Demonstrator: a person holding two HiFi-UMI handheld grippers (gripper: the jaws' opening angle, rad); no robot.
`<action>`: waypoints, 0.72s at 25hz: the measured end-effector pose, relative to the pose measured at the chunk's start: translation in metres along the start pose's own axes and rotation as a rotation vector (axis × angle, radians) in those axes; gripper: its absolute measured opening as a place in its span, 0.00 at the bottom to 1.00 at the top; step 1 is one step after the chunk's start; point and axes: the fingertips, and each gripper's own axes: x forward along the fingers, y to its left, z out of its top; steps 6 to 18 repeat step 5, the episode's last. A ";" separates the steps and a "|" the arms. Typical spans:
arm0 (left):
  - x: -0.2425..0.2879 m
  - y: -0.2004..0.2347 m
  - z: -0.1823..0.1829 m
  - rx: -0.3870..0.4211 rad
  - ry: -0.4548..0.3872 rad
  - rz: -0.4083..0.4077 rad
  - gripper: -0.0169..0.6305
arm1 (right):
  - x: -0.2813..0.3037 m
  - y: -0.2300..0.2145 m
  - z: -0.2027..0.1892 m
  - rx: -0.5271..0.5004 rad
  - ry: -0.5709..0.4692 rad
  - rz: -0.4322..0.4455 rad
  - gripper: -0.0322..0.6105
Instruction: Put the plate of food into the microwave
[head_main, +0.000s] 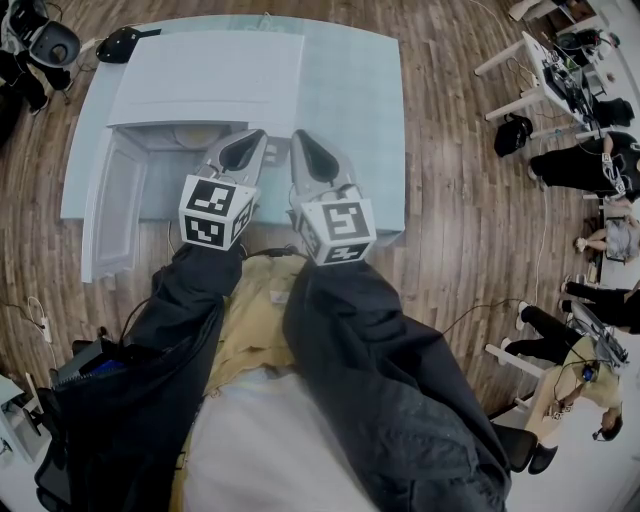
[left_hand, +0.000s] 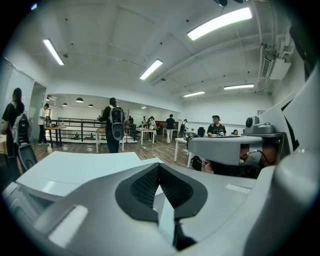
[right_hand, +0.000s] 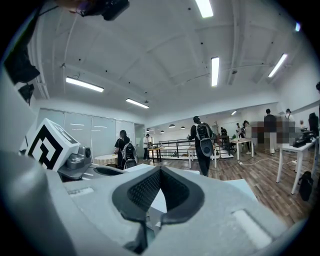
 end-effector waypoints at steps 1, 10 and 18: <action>0.000 0.000 -0.001 -0.001 0.001 0.000 0.02 | 0.000 0.000 0.000 0.000 0.001 0.001 0.04; 0.002 0.001 -0.002 -0.004 0.005 -0.001 0.02 | 0.001 -0.001 -0.001 -0.001 0.004 -0.002 0.04; 0.002 0.001 -0.002 -0.004 0.005 -0.001 0.02 | 0.001 -0.001 -0.001 -0.001 0.004 -0.002 0.04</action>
